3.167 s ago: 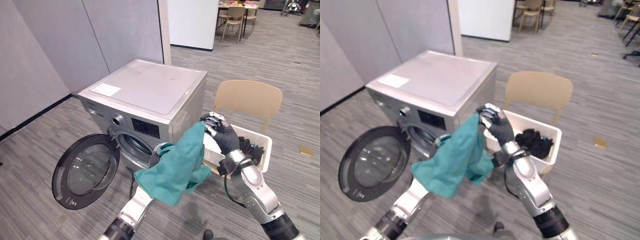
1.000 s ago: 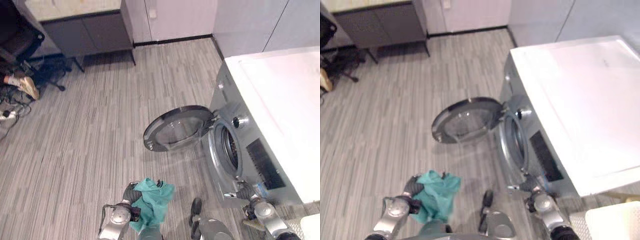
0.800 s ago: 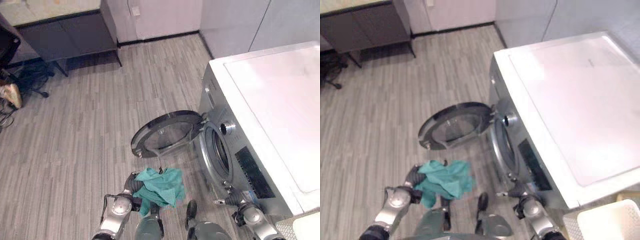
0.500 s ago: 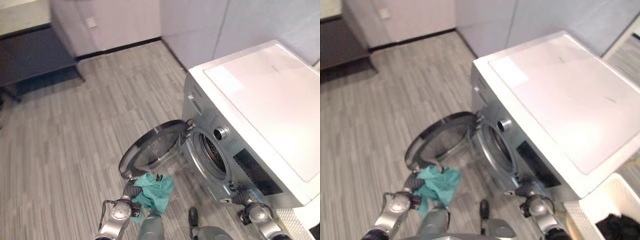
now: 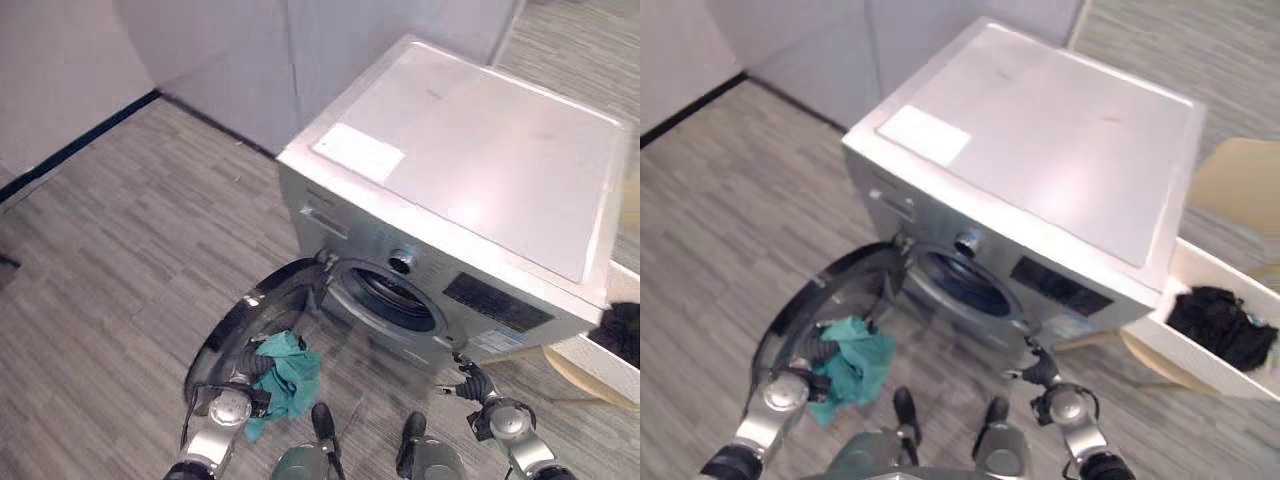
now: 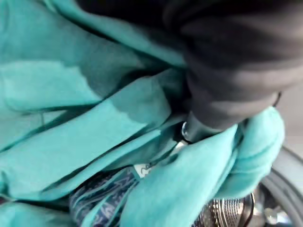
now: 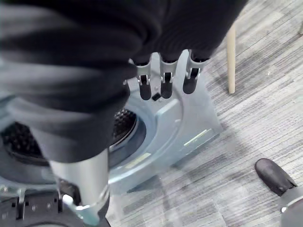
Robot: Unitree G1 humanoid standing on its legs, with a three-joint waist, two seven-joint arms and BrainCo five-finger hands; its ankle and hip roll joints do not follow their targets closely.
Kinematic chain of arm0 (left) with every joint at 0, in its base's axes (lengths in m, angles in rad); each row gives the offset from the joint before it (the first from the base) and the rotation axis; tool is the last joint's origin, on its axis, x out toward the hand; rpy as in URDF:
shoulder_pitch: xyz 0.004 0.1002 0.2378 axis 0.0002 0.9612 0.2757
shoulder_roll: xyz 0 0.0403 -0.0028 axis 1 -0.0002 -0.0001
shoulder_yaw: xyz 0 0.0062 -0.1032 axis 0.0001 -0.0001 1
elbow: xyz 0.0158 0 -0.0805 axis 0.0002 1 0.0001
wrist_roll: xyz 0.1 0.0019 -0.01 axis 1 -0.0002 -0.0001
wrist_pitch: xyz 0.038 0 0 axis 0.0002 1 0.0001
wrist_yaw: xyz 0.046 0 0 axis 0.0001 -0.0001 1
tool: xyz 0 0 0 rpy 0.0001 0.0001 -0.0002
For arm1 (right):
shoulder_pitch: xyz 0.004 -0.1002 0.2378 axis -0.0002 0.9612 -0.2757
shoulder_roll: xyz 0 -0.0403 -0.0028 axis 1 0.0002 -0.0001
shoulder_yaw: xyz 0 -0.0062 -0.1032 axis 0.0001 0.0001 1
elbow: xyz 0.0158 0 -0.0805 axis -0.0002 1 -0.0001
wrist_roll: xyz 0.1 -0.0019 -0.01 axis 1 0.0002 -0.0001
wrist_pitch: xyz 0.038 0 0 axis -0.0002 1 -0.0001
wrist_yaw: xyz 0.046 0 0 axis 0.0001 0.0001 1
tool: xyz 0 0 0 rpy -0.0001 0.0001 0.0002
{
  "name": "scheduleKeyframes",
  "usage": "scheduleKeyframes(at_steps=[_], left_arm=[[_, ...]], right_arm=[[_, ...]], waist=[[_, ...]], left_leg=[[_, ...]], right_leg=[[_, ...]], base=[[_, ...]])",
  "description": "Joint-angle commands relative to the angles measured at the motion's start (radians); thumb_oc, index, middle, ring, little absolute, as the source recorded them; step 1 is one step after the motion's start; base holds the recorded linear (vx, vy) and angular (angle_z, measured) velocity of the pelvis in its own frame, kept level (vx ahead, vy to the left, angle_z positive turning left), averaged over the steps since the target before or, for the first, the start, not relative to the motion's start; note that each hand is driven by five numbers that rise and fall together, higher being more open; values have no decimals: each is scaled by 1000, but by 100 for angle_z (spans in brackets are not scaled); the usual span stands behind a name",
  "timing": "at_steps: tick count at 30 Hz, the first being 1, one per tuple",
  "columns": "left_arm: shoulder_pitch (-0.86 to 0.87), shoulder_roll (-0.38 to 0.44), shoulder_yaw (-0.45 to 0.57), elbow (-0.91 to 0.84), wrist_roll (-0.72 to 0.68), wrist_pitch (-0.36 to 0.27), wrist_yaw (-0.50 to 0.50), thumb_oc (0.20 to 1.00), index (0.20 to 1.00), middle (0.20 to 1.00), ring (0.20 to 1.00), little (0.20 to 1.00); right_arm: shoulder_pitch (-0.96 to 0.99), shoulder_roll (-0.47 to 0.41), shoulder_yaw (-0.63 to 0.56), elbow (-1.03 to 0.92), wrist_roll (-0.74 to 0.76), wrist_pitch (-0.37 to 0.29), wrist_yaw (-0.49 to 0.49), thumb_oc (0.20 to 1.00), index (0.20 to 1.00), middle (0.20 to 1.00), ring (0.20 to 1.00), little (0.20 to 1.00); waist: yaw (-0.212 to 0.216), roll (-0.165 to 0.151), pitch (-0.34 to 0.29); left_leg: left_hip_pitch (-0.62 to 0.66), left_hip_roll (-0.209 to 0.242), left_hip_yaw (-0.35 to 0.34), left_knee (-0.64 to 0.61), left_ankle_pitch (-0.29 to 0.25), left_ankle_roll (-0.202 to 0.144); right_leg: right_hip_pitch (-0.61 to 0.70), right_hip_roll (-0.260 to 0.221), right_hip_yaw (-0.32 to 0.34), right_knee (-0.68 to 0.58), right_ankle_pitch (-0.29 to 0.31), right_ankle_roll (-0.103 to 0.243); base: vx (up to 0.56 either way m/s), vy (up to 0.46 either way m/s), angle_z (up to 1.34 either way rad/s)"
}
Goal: Grab the laundry basket,head to the washer,open it,put in the laundry and shut it.
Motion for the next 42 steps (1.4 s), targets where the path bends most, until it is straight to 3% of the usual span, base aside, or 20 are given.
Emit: scheduleKeyframes(at_steps=[1, 3, 5, 6, 8, 9, 10, 12, 13, 15, 16, 17, 18, 19, 27, 31, 33, 34, 40, 42], left_arm=[[-31, -5, 11, -69, 16, -58, 3, 200, 200, 200, 200, 200], [-24, -17, 10, -76, 20, -62, 3, 200, 200, 200, 200, 200], [-31, -25, 11, -72, 14, -63, 4, 200, 200, 200, 200, 200], [-33, -34, 18, -77, 2, -66, 11, 200, 200, 200, 200, 200], [-40, -34, 19, -78, -7, -67, 16, 200, 200, 200, 200, 200], [-48, -35, 20, -78, -20, -69, 29, 200, 200, 200, 200, 200], [-71, -39, 19, -81, -42, -73, 52, 200, 200, 200, 200, 200], [-81, -38, 21, -82, -45, -74, 64, 200, 200, 200, 200, 200], [-92, -39, 30, -93, -74, -83, 87, 200, 200, 200, 200, 200], [-100, -38, 35, -102, -84, -85, 97, 200, 200, 200, 200, 200], [-168, -58, 50, -103, -149, -108, 153, 200, 200, 200, 200, 200], [-182, -63, 51, -101, -163, -115, 165, 200, 200, 200, 200, 200], [-182, -63, 50, -101, -163, -115, 165, 200, 200, 200, 200, 200], [-216, -75, 53, -109, -201, -127, 190, 200, 200, 200, 200, 200], [-407, -150, 70, -136, -374, -195, 314, 200, 200, 200, 200, 200], [-649, -66, 88, -99, -347, -209, 412, 200, 200, 200, 200, 200], [-710, -25, 89, -78, -334, -206, 429, 200, 200, 200, 200, 200], [-886, 98, 90, 4, -318, -205, 481, 200, 200, 200, 200, 200], [-1232, 276, -17, 133, -329, -211, 540, 200, 200, 200, 200, 200], [-1273, 295, -36, 132, -330, -213, 546, 200, 200, 200, 200, 200]], right_arm=[[9, -59, 12, -4, 2, -12, -11, 1000, 1000, 1000, 1000, 1000], [28, -60, -3, -1, 11, -16, -15, 1000, 1000, 1000, 1000, 1000], [25, -66, -6, 3, 13, -17, -18, 1000, 1000, 1000, 1000, 1000], [19, -74, -7, 2, 28, -19, -25, 1000, 1000, 1000, 1000, 1000], [9, -80, -5, 4, 36, -20, -29, 1000, 1000, 1000, 1000, 1000], [-5, -87, 0, 9, 42, -19, -35, 1000, 1000, 1000, 1000, 1000], [-30, -94, 9, 1, 55, -24, -48, 1000, 1000, 1000, 1000, 1000], [-36, -93, 10, 0, 62, -27, -51, 1000, 1000, 1000, 1000, 1000], [-42, -93, 5, -3, 76, -34, -67, 1000, 1000, 1000, 1000, 1000], [-40, -89, -1, -7, 81, -37, -72, 1000, 1000, 1000, 1000, 1000], [-58, -81, -25, -33, 120, -41, -102, 1000, 1000, 1000, 1000, 1000], [-61, -77, -24, -31, 129, -44, -108, 1000, 1000, 1000, 1000, 1000], [-61, -77, -24, -31, 129, -44, -108, 1000, 1000, 1000, 1000, 1000], [-75, -70, -27, -36, 155, -45, -121, 1000, 1000, 1000, 1000, 1000], [-155, -34, 4, -102, 213, -77, -179, 1000, 1000, 1000, 1000, 1000], [-176, -64, 15, -180, 229, -114, -174, 1000, 1000, 1000, 1000, 1000], [-176, -72, 15, -194, 233, -120, -170, 1000, 1000, 1000, 1000, 1000], [-170, -93, 20, -215, 237, -141, -153, 1000, 1000, 1000, 1000, 1000], [-212, -130, 44, -229, 259, -172, -132, 1000, 1000, 1000, 1000, 1000], [-214, -137, 45, -232, 260, -173, -126, 1000, 1000, 1000, 1000, 1000]], waist=[[-3, 1, -34], [-25, -4, -30], [-28, -3, -23], [-28, -9, -2], [-22, -12, 10], [-8, -14, 26], [12, -17, 43], [14, -17, 48], [14, -16, 69], [12, -16, 81], [-16, -17, 127], [-17, -15, 124], [-16, -15, 124], [-24, -21, 144], [-52, -36, 189], [-93, -27, 158], [-104, -24, 149], [-132, -13, 122], [-187, -3, 74], [-195, -3, 69]], left_leg=[[-28, 22, -88, 80, -91, -34], [-42, 14, -88, 113, -103, -38], [-57, 17, -83, 153, -115, -42], [-93, 41, -77, 247, -136, -50], [-133, 61, -99, 316, -148, -57], [-169, 67, -157, 368, -132, -72], [-243, 36, -297, 382, -116, -80], [-267, 28, -354, 375, -122, -81], [-281, 26, -414, 353, -128, -77], [-308, 14, -427, 371, -131, -69], [-409, 1, -387, 435, -148, -43], [-426, 4, -378, 464, -187, -42], [-426, 4, -378, 464, -187, -42], [-483, 3, -356, 525, -211, -22], [-772, 29, -328, 793, -295, 2], [-983, 51, -326, 947, -338, 11], [-1020, 57, -323, 976, -346, 11], [-1114, 72, -334, 1034, -356, 13], [-1264, 101, -364, 1102, -358, 6], [-1280, 106, -366, 1105, -357, 4]], right_leg=[[20, 63, -68, 19, -98, 4], [36, 104, 6, -51, -98, 0], [41, 116, 34, -79, -91, -2], [47, 121, 53, -107, -85, -13], [42, 127, 66, -114, -84, -20], [34, 134, 77, -115, -83, -27], [-1, 142, 99, -111, -71, -41], [-17, 146, 115, -103, -74, -38], [-67, 154, 154, -61, -77, -34], [-94, 151, 167, -36, -76, -33], [-257, 122, 204, 102, -85, -38], [-290, 122, 222, 149, -116, -36], [-290, 122, 222, 150, -116, -36], [-360, 108, 233, 214, -131, -43], [-638, 71, 255, 432, -185, -63], [-857, 64, 286, 584, -232, -79], [-895, 65, 294, 610, -241, -83], [-994, 70, 315, 672, -258, -91], [-1136, 86, 330, 729, -261, -95], [-1151, 87, 330, 729, -257, -93]], base=[[37, -39, -98], [35, -57, -49], [-7, -50, -17], [-24, -72, -34], [-69, -66, -35], [-195, -68, -45], [-147, -30, -58], [-72, 33, -74], [-45, 62, -74], [-157, 155, -77], [-179, 284, -56], [-144, 269, -15], [-23, 141, 16], [-78, 89, -5], [-139, 36, -11], [-69, 16, 2], [-10, 8, -15], [1, -20, -26], [10, -43, -9], [8, -6, 3]])
